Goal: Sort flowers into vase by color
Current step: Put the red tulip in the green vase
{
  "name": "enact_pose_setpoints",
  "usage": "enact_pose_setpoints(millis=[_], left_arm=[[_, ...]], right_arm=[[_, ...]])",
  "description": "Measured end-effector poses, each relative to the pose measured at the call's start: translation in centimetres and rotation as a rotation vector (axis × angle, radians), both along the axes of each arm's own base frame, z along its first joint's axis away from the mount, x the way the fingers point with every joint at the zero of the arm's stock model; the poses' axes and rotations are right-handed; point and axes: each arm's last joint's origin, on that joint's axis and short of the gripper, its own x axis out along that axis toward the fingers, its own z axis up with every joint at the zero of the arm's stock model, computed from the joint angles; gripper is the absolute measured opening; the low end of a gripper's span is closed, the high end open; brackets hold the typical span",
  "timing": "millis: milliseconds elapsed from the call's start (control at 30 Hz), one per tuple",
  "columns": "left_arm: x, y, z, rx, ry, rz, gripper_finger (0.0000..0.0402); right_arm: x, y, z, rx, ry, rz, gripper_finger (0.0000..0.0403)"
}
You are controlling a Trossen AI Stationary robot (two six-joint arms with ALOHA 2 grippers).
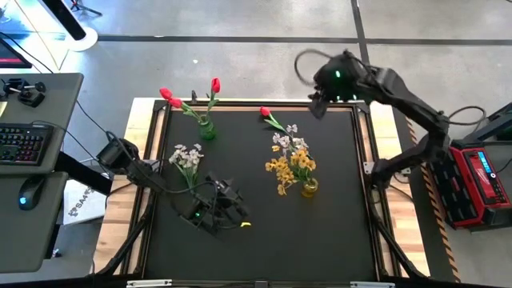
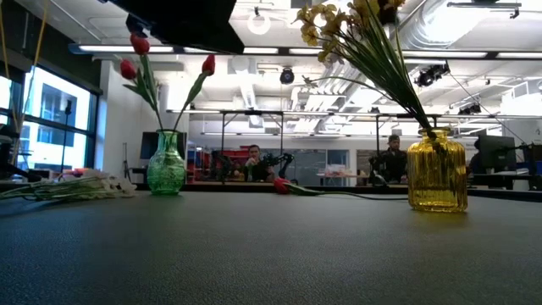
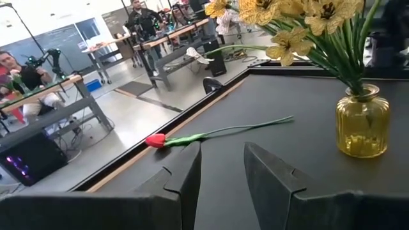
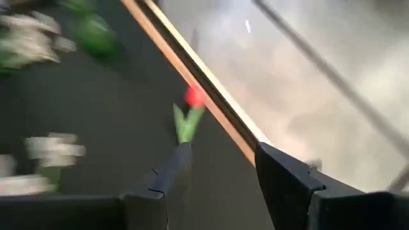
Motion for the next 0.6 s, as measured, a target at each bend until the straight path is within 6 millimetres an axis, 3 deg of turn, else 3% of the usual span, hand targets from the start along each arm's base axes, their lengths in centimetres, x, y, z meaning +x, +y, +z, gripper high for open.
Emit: enact_pose_setpoints(millis=[100,200,400,600], left_arm=[[-0.3,-0.3,-0.1,-0.011,-0.008,-0.008,0.0107],[-0.6,-0.6,-0.3,-0.010,-0.002,-0.016,0.0107],[-1.0,-0.9,-0.4,-0.003,0.010,-0.028,0.0107],[-1.0,-0.9,-0.4,-0.003,0.010,-0.026,0.0107]], right_arm=[[-0.9,-3.4,-5.0,0.112,-0.039,-0.037,0.0160],[-0.9,-4.9,-10.3,0.147,-0.086,-0.036,0.0160],[-0.8,-5.1,-18.5,0.087,-0.139,-0.016,0.0160],[-2.1,-4.0,-23.8,0.096,-0.226,0.015,0.0160]])
